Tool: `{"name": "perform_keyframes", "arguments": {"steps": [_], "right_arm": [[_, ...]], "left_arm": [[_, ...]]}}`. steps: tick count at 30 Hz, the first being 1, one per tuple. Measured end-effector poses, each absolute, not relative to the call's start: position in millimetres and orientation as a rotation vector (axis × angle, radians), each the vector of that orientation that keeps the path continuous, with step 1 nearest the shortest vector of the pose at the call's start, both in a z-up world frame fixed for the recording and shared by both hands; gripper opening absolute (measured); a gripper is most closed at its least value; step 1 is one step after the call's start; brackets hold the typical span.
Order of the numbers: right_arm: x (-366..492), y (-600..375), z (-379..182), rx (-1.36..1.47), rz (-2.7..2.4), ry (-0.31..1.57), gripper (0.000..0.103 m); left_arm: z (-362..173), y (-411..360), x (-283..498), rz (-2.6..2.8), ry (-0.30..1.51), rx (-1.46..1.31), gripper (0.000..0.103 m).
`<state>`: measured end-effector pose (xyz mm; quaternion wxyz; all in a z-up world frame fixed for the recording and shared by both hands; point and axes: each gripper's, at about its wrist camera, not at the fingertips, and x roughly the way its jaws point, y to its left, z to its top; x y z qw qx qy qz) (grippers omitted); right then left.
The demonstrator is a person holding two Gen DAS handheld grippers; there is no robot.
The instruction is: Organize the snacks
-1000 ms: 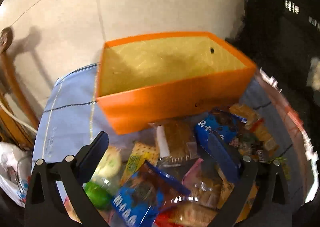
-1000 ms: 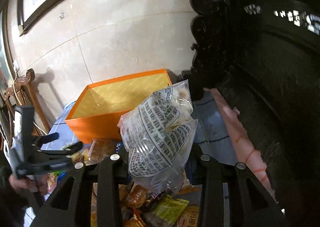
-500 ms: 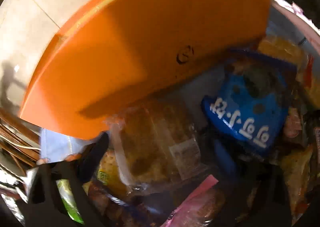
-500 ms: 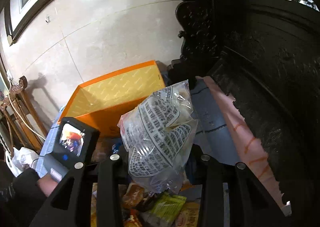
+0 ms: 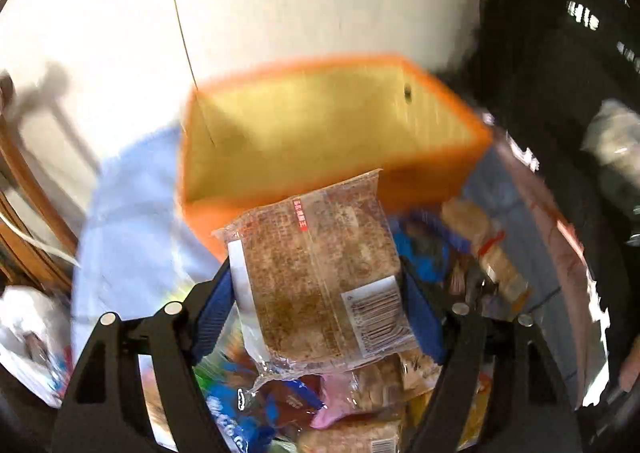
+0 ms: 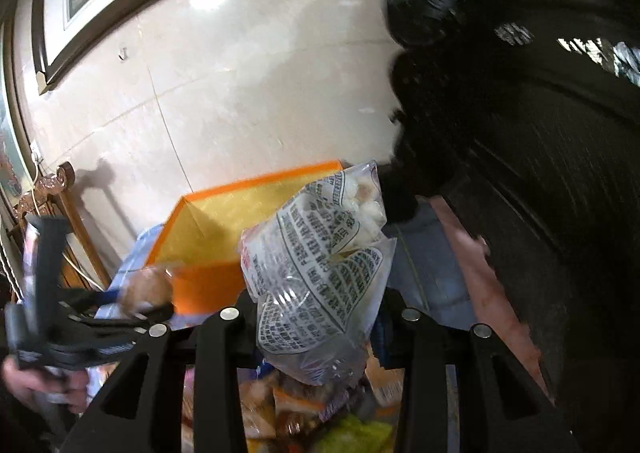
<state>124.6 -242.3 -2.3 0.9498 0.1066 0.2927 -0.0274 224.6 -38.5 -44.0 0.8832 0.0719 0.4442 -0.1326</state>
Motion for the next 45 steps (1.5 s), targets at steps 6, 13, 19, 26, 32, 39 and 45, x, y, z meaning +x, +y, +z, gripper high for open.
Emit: {"name": "perform_keyframes", "arguments": {"steps": [6, 13, 19, 26, 32, 39, 45], "right_arm": [[188, -235, 32, 0.161, -0.029, 0.510, 0.038], [265, -232, 36, 0.185, 0.033, 0.592, 0.072], [254, -229, 10, 0.129, 0.063, 0.663, 0.099], [218, -218, -71, 0.145, 0.079, 0.864, 0.099], [230, -186, -126, 0.139, 0.095, 0.967, 0.099], [246, -168, -166, 0.031, 0.039, 1.037, 0.099], [241, -164, -174, 0.031, 0.052, 1.045, 0.075]], "left_arm": [[25, -28, 273, -0.248, 0.748, 0.171, 0.075], [39, -22, 309, -0.190, 0.714, 0.167, 0.079], [9, -23, 254, -0.119, 0.668, 0.371, 0.099], [-86, -13, 154, -0.219, 0.808, 0.536, 0.099], [-129, -4, 128, -0.249, 0.906, 0.421, 0.099], [-154, 14, 152, -0.337, 0.882, 0.374, 0.099], [-170, 33, 174, -0.391, 1.026, 0.099, 0.072]]}}
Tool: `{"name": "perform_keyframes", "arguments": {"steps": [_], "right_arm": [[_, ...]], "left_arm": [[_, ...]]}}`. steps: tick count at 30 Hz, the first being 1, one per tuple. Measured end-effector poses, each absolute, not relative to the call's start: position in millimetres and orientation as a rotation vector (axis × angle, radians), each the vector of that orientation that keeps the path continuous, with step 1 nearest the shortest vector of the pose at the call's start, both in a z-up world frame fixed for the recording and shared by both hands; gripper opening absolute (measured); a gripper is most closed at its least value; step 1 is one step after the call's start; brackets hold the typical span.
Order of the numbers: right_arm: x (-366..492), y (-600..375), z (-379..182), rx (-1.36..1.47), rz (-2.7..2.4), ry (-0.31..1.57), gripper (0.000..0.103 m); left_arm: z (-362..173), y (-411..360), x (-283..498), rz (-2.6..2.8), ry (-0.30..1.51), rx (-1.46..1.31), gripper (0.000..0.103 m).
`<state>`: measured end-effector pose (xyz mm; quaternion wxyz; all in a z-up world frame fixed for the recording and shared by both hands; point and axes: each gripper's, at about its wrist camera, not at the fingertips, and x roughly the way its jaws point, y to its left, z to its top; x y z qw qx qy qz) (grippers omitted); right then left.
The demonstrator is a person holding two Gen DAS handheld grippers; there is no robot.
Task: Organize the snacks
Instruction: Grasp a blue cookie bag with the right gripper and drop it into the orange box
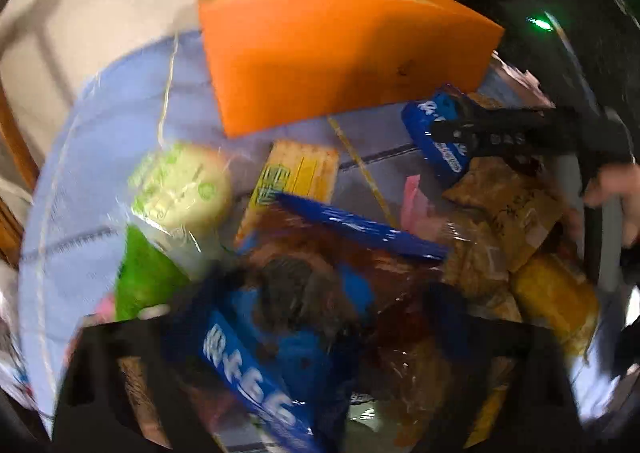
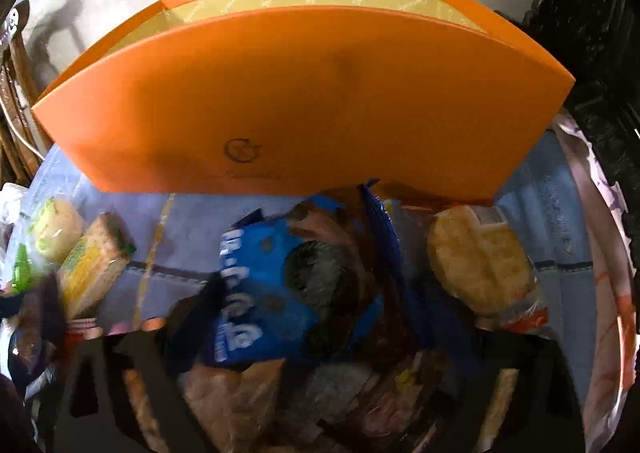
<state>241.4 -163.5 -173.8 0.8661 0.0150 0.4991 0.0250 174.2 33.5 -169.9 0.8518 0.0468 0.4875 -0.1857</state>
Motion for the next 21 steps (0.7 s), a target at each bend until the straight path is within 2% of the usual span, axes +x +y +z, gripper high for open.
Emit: {"name": "perform_keyframes", "arguments": {"steps": [2, 5, 10, 15, 21], "right_arm": [[235, -164, -170, 0.065, 0.045, 1.057, 0.066], [223, -165, -161, 0.092, 0.045, 1.058, 0.055], [197, -176, -134, 0.154, 0.044, 1.030, 0.053], [168, -190, -92, 0.164, 0.056, 0.944, 0.053], [161, -203, -40, 0.211, 0.085, 0.814, 0.053]], "left_arm": [[-168, 34, 174, -0.365, 1.050, 0.047, 0.060], [-163, 24, 169, -0.348, 1.041, 0.095, 0.054], [-136, 29, 157, -0.350, 0.980, 0.008, 0.046], [-109, 38, 150, -0.315, 0.952, -0.015, 0.045], [-51, 44, 168, -0.259, 0.816, -0.044, 0.045]]}}
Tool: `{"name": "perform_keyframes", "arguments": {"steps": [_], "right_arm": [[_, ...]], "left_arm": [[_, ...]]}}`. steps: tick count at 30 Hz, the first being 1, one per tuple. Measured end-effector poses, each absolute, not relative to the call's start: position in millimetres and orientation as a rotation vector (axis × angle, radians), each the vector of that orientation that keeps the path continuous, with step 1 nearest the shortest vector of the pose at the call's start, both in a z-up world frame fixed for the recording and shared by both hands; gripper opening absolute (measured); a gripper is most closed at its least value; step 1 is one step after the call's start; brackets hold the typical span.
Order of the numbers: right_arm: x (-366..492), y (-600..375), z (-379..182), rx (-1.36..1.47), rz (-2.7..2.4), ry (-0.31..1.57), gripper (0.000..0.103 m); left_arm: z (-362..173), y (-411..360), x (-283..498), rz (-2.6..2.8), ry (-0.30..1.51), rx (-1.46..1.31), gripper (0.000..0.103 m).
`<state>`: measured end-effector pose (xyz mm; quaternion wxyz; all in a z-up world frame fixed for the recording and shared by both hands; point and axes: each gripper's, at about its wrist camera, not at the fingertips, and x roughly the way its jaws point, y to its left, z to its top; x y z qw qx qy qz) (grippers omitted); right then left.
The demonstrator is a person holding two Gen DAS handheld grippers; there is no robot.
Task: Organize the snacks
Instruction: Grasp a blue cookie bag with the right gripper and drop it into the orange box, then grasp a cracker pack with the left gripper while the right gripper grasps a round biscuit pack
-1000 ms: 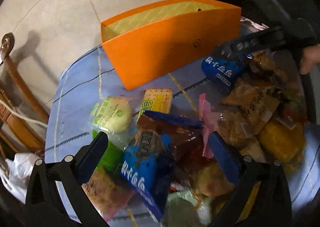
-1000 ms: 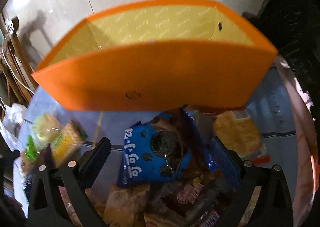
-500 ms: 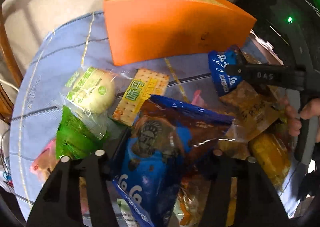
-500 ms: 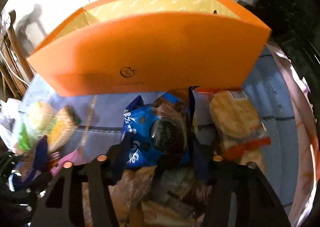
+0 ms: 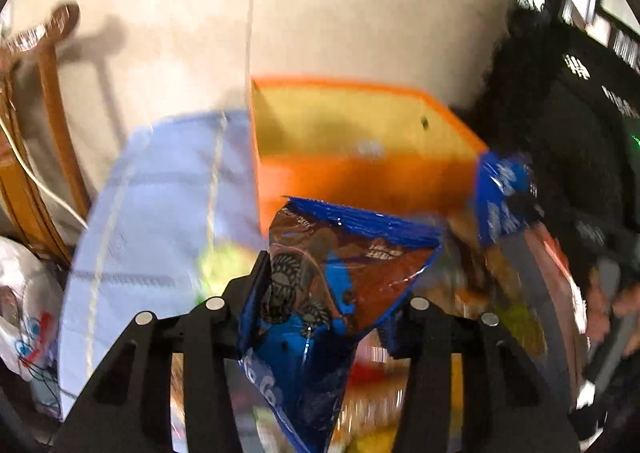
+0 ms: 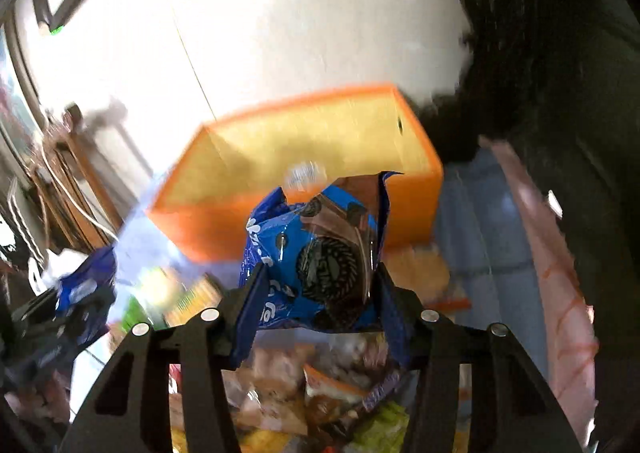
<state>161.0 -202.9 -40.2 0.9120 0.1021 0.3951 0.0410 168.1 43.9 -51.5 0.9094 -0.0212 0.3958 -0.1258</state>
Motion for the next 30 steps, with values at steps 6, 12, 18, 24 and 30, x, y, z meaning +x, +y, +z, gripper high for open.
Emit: {"name": "perform_keyframes", "arguments": {"steps": [6, 12, 18, 24, 30], "right_arm": [[190, -217, 5, 0.251, 0.101, 0.702, 0.053], [228, -226, 32, 0.213, 0.087, 0.640, 0.053], [260, -232, 37, 0.235, 0.076, 0.632, 0.088], [239, -237, 33, 0.136, 0.015, 0.613, 0.099], [201, -263, -28, 0.118, -0.072, 0.788, 0.099]], "left_arm": [[3, 32, 236, -0.213, 0.709, 0.001, 0.046], [22, 24, 291, -0.197, 0.707, 0.009, 0.046], [23, 13, 307, -0.156, 0.677, 0.024, 0.097], [13, 25, 281, -0.140, 0.681, 0.022, 0.099], [-43, 29, 225, -0.170, 0.760, 0.149, 0.099]]}}
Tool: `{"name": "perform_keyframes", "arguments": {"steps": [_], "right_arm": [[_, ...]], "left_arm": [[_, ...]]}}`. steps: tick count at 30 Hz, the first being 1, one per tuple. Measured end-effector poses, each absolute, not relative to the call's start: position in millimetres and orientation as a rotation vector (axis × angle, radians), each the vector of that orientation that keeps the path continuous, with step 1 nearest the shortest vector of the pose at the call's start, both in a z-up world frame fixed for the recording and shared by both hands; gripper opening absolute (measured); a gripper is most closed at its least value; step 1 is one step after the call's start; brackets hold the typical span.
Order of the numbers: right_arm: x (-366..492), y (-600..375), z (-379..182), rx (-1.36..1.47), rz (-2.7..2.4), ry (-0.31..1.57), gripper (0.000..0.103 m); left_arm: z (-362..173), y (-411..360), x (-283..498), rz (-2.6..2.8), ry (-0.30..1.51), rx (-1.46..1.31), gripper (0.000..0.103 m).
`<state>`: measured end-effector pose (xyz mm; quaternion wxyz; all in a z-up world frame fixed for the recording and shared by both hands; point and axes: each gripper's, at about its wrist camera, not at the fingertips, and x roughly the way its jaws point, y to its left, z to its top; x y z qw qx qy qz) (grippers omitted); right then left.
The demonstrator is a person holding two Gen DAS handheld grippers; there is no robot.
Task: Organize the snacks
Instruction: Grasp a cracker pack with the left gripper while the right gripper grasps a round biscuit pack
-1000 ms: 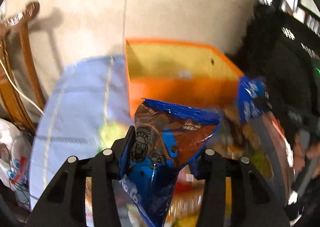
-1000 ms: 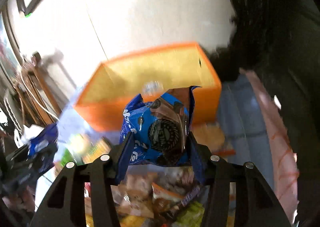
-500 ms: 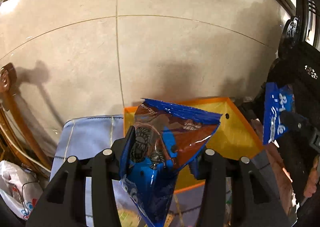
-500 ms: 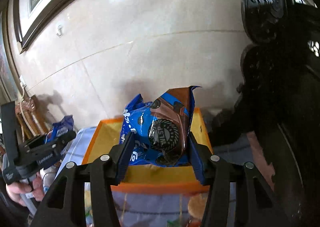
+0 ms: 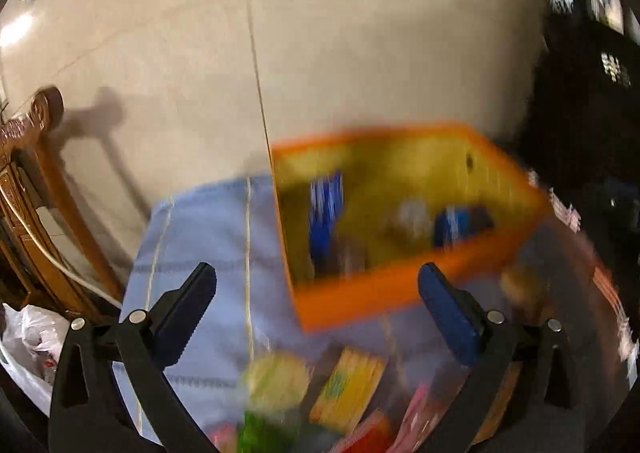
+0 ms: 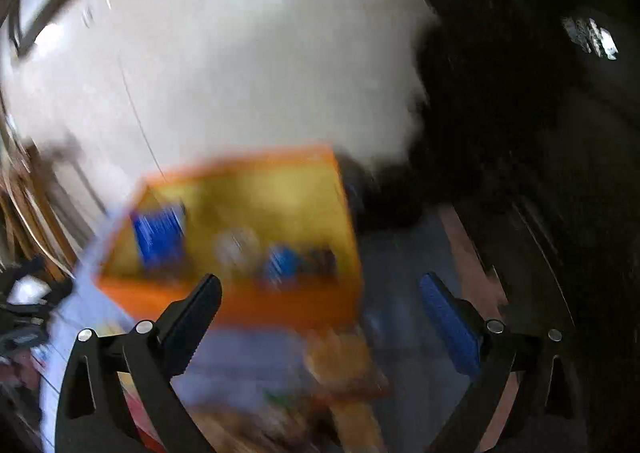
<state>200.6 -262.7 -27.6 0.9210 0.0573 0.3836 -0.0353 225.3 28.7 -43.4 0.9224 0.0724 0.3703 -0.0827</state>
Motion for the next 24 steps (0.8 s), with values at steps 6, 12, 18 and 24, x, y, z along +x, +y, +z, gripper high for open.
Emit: {"name": "perform_keyframes", "arguments": {"steps": [6, 12, 18, 24], "right_arm": [[190, -281, -114, 0.206, -0.137, 0.930, 0.099], [224, -278, -148, 0.183, -0.162, 0.956, 0.099], [250, -278, -174, 0.220, -0.131, 1.029, 0.099], [243, -264, -175, 0.151, -0.131, 1.034, 0.068]], "left_arm": [[-153, 16, 210, -0.163, 0.952, 0.359, 0.099], [-181, 11, 214, -0.168, 0.937, 0.430, 0.099], [-181, 12, 218, -0.174, 0.938, 0.431, 0.099], [-180, 4, 222, -0.150, 0.960, 0.458, 0.085]]}}
